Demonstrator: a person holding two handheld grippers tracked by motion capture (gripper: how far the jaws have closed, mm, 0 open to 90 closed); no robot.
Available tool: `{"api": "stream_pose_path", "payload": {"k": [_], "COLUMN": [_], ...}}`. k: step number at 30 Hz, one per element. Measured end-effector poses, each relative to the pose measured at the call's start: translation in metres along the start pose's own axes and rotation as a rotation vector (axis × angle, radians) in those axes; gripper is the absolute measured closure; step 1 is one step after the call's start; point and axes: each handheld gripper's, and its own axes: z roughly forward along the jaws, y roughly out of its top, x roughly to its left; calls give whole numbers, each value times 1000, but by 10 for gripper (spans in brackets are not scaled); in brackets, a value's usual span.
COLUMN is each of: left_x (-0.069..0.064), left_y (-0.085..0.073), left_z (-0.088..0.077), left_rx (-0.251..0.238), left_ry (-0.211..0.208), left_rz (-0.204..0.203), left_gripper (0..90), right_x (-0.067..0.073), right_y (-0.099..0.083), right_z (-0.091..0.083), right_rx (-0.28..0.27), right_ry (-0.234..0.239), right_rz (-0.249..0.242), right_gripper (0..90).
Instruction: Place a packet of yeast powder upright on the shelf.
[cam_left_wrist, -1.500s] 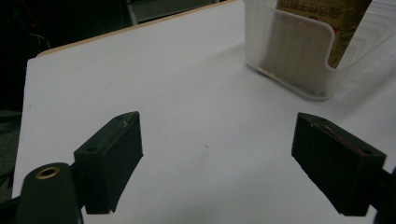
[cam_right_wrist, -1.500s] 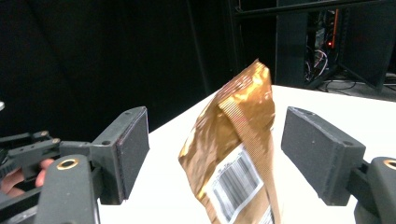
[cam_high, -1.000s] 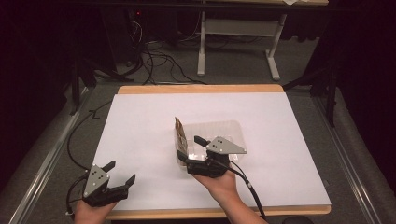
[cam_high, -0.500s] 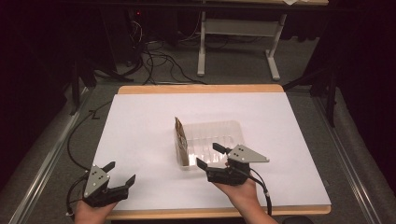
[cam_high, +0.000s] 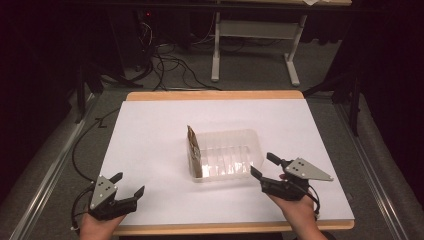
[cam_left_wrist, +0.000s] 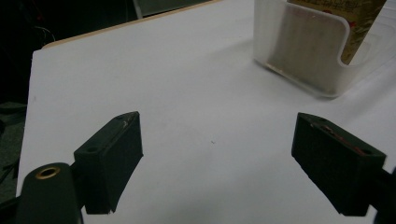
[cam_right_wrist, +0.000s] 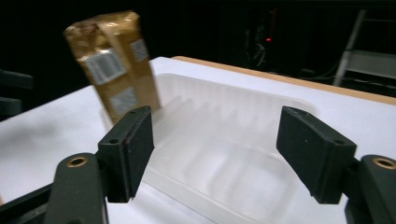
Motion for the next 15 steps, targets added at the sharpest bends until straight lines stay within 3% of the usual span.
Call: {"api": "stream_pose_path", "payload": {"k": [2,8,11,15], "left_x": [0,2,5,8], "left_y": [0,-2,-2,-3], "left_z": [0,-1,-1,0], "left_rx": [-1,4,3,11], "left_ry": [3,12,21,32], "left_rz": [-1,-12,-16,-29], "left_gripper": [170,170,170,170], "right_x": [-12,-55,-81,-99], "right_y": [-2,-11,-20,-45], "right_z": [-8,-27,-40,-58], "right_rx": [-4,15,17,18], "right_ry": [-25,-140,-204,-237], "right_rz": [-4,3,50,81], "right_gripper": [344,369,371,382]}}
